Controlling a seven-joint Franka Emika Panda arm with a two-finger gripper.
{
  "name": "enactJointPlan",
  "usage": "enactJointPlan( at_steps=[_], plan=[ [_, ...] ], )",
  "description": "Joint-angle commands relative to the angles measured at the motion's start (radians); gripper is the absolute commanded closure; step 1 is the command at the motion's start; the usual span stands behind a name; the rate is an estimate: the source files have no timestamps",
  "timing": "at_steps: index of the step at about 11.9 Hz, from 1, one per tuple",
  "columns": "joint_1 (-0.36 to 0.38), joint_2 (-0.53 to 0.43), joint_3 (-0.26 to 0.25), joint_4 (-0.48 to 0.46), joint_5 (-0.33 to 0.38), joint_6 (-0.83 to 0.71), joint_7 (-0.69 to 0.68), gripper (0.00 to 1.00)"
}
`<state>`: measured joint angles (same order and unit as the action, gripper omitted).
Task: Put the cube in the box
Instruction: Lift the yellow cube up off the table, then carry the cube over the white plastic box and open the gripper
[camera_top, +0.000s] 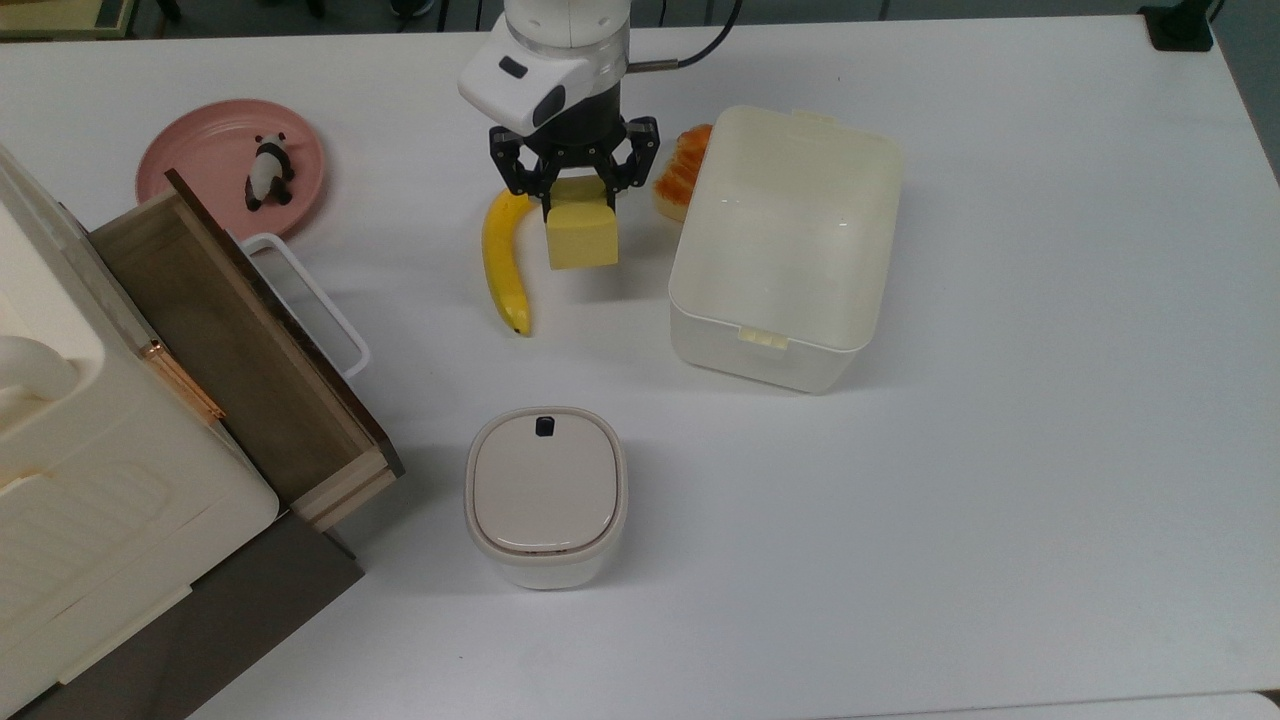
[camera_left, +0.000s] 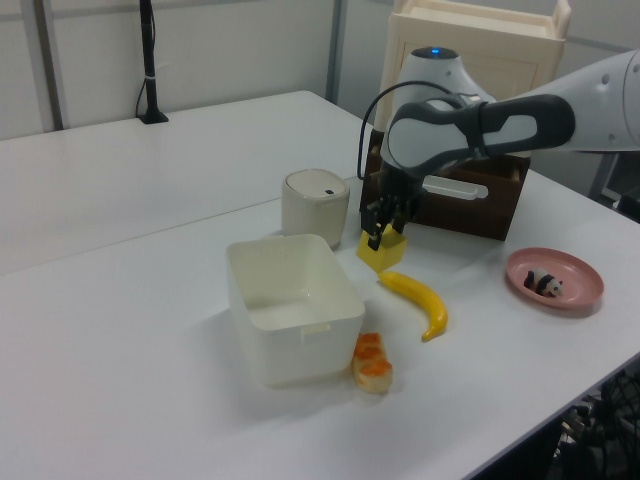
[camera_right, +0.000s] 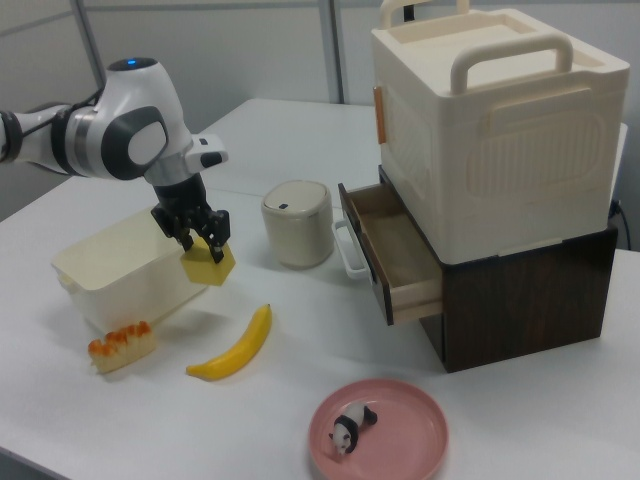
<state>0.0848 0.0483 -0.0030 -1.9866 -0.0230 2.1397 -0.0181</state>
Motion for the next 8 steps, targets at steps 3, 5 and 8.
enactJointPlan(
  at_steps=[3, 5, 8],
  plan=[
    [0.049, -0.053, -0.005, 0.063, 0.087, -0.115, 0.018, 0.44],
    [0.085, -0.056, 0.0, 0.069, 0.092, -0.118, 0.075, 0.44],
    [0.139, -0.051, 0.012, 0.08, 0.094, -0.116, 0.121, 0.44]
  ],
)
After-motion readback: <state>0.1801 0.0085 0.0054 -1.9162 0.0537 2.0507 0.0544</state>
